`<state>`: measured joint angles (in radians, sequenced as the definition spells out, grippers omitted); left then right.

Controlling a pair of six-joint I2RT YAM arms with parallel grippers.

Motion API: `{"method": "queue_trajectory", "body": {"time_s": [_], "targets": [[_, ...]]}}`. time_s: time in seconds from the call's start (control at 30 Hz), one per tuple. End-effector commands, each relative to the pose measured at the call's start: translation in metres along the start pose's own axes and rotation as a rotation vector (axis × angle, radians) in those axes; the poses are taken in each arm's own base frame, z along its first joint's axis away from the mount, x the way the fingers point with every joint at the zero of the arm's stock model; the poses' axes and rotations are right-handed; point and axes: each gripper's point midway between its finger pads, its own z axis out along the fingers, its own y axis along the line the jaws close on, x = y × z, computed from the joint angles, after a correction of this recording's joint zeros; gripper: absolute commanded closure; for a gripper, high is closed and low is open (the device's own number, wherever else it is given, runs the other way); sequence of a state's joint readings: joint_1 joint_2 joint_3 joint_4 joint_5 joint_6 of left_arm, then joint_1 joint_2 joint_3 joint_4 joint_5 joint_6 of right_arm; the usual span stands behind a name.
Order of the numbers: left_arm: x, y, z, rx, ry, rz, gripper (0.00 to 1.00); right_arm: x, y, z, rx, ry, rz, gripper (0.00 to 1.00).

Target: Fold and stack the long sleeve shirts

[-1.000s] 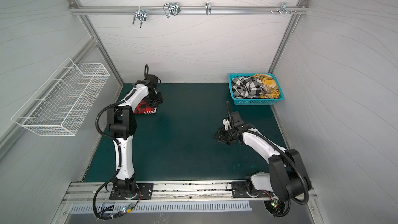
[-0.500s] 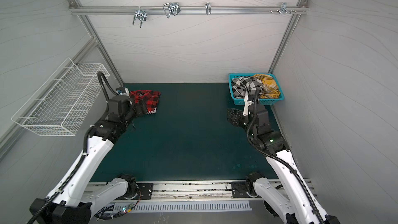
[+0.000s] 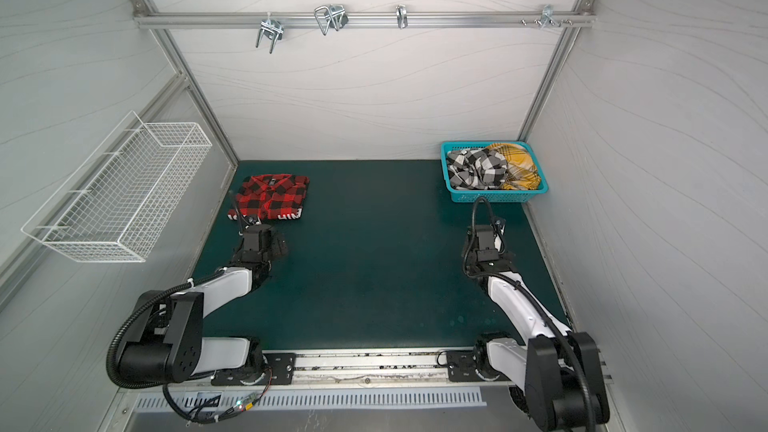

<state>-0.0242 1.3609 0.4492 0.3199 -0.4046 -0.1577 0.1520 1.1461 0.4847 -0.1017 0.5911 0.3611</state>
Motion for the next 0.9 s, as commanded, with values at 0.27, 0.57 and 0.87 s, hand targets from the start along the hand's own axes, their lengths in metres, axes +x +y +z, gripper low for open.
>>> {"method": "queue_trajectory", "body": {"time_s": [0.27, 0.57, 0.87], "targets": [[-0.044, -0.036, 0.017, 0.188, -0.236, -0.013, 0.00, -0.061, 0.047, 0.034, -0.348, -0.366, 0.084, 0.01], [-0.046, -0.035, 0.018, 0.175, -0.265, -0.008, 0.00, -0.050, 0.104, 0.038, -0.521, -0.323, -0.141, 0.01], [-0.046, -0.036, 0.017, 0.171, -0.263, -0.003, 0.00, -0.048, 0.111, 0.038, -0.497, -0.325, -0.192, 0.01]]}}
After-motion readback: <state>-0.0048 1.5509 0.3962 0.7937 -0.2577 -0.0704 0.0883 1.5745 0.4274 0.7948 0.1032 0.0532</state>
